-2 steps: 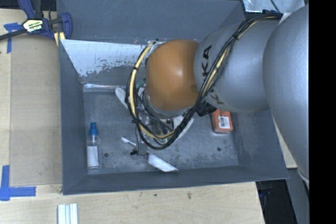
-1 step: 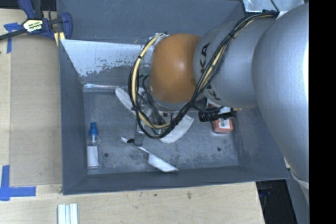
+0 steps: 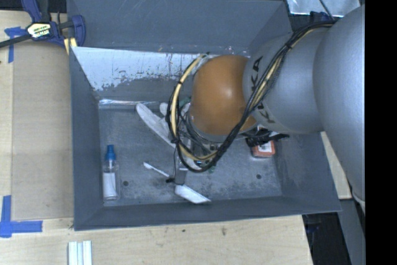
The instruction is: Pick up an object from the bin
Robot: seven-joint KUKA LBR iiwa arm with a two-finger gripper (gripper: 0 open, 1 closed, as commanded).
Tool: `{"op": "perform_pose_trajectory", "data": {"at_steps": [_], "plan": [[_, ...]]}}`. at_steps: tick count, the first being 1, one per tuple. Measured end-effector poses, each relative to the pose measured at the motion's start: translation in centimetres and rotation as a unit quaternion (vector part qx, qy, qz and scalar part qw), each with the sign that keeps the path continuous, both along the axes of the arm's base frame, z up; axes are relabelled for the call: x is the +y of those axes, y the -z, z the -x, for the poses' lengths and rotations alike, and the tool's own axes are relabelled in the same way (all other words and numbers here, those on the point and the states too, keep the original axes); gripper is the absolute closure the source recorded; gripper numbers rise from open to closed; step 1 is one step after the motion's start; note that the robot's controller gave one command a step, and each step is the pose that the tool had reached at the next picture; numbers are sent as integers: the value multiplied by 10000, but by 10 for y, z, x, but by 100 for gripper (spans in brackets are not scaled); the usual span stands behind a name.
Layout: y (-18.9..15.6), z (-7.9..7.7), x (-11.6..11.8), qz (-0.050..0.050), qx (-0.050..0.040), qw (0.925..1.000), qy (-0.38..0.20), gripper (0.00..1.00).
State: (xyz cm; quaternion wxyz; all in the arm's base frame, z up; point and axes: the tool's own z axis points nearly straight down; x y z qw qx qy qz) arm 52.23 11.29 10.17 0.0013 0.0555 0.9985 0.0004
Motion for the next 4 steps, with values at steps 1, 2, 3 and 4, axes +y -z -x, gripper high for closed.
{"op": "perform_pose_trajectory", "data": {"at_steps": [1,2,3,4], "plan": [[-13,0,-16,6,18,9997,-252,0],[-17,-19,-20,-4,-8,9929,1192,0],[24,-51,-55,-4,-37,9987,500,100],[24,-51,-55,-5,-37,9987,502,100]]}}
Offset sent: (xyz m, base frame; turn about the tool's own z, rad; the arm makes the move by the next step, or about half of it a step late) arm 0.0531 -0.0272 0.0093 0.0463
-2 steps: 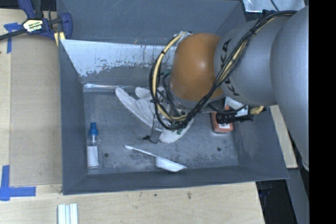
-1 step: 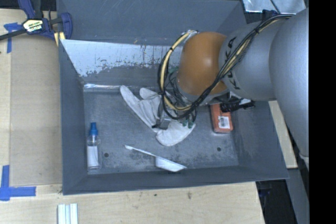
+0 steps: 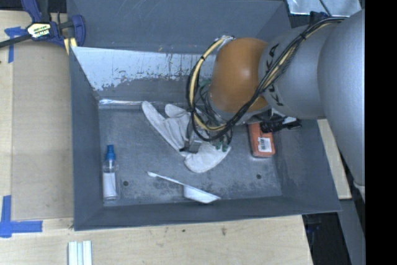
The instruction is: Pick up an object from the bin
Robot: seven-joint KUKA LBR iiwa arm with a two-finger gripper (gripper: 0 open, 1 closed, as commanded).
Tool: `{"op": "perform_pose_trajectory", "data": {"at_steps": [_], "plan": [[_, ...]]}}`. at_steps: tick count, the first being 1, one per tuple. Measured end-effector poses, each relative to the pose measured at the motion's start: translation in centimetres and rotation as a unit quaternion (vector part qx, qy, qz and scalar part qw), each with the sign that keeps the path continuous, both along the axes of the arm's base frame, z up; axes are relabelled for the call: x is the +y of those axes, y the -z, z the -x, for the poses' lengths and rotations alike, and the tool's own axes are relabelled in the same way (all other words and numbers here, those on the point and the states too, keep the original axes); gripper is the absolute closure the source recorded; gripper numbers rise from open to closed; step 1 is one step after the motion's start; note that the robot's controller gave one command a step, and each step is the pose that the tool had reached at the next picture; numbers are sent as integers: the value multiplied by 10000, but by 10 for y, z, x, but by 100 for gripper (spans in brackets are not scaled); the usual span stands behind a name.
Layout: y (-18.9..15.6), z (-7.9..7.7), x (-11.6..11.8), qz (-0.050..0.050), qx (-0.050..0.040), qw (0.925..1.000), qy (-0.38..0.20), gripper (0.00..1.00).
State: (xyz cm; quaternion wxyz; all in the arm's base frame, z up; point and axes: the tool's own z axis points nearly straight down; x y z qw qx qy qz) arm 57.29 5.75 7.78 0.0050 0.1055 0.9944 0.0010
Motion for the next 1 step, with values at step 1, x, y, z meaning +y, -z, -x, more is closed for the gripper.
{"op": "perform_pose_trajectory", "data": {"at_steps": [1], "plan": [[-91,-9,-7,6,51,9999,-87,0]]}}
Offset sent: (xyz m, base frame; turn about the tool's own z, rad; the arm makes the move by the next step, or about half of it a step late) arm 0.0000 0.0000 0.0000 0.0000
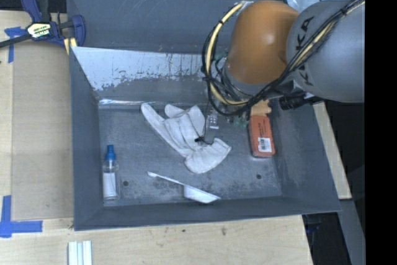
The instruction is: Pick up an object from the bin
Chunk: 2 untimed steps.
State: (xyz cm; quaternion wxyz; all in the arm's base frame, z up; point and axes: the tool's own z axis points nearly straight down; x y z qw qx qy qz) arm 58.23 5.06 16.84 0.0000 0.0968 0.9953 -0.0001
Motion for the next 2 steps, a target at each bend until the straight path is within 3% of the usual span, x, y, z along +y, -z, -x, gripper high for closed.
{"op": "perform_pose_trajectory", "data": {"at_steps": [1,2], "plan": [[-61,-8,-5,1,-3,10000,-49,0],[-52,-9,11,-4,-98,9999,-82,0]]}}
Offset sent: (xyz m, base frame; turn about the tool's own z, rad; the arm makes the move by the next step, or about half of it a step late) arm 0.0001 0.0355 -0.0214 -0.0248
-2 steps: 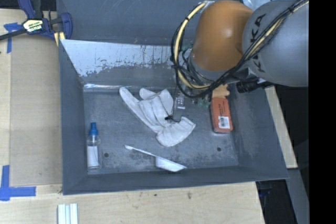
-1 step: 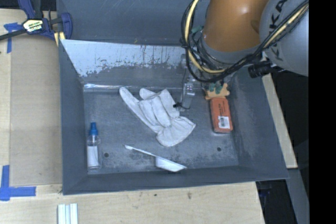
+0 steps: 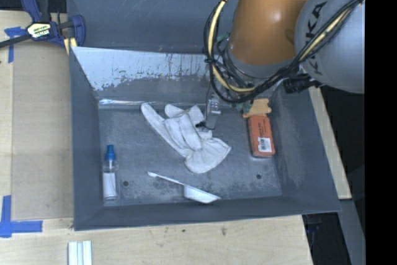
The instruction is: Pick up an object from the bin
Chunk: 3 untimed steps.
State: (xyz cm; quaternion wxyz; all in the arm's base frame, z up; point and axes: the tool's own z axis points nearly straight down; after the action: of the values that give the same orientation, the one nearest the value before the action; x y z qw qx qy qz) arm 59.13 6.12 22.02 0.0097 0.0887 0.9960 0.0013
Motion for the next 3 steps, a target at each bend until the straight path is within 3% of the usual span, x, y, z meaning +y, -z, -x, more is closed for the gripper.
{"op": "perform_pose_trajectory", "data": {"at_steps": [1,2,3], "plan": [[61,22,5,0,73,10000,-67,0],[94,26,4,8,110,9998,-136,0],[107,22,4,1,84,10000,50,0]]}}
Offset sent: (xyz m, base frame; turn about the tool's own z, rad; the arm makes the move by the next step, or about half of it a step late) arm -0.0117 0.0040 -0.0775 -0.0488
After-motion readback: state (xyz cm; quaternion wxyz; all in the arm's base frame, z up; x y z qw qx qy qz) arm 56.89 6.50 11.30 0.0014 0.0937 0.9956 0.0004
